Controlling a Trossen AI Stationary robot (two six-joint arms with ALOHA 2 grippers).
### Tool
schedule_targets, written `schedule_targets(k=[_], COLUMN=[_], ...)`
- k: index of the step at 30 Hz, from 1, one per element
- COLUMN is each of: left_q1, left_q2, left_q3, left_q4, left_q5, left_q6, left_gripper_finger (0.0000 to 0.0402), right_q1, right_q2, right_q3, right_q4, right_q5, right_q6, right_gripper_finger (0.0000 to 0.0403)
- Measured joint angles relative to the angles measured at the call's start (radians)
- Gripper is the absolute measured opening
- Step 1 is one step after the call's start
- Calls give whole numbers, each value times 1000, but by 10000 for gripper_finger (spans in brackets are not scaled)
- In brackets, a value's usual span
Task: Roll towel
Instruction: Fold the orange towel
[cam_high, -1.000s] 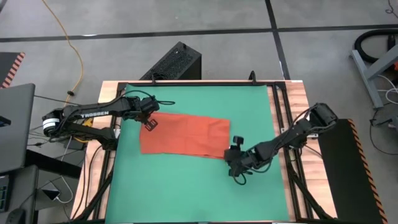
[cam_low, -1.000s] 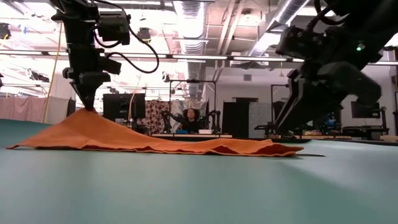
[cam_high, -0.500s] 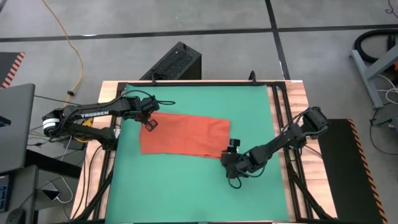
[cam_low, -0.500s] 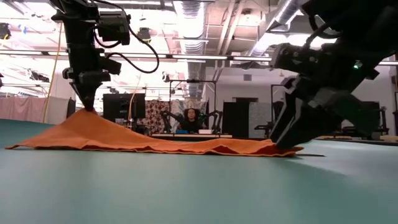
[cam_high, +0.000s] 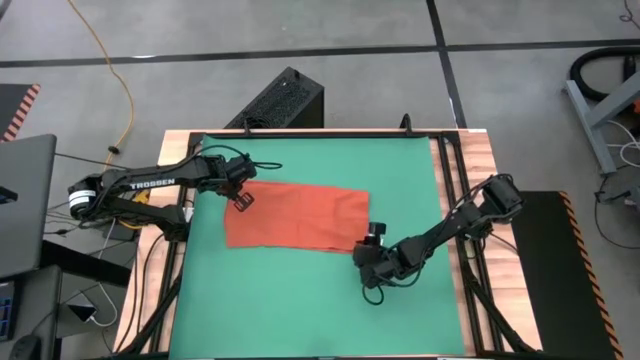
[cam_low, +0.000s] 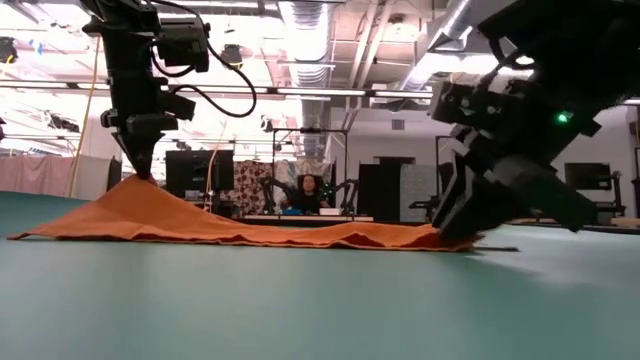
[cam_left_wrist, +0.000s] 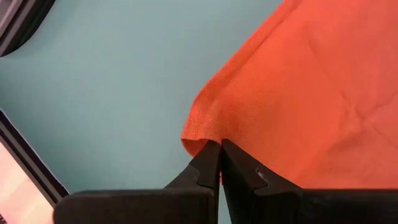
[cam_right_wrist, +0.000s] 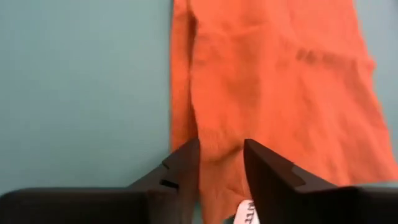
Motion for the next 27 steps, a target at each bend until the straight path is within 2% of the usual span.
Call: schedule_targets(k=[6,14,20,27], left_q1=[0,0,0,0], left_q2=[0,0,0,0], left_q3=[0,0,0,0], left_q4=[5,32,35,42], left_q5=[1,2,5,27], left_q6=[0,0,3,3], left_gripper_finger=[0,0,0,0], right_q1=[-3,-3,-7,-42], right_q2=[0,0,0,24], right_q3=[17,27,64,64], right_q4=[3,38,42,78], right_q5=[2,-10,-45,-196], right_q6=[-24,-41,-68,-57], right_gripper_finger=[69,10,17,35])
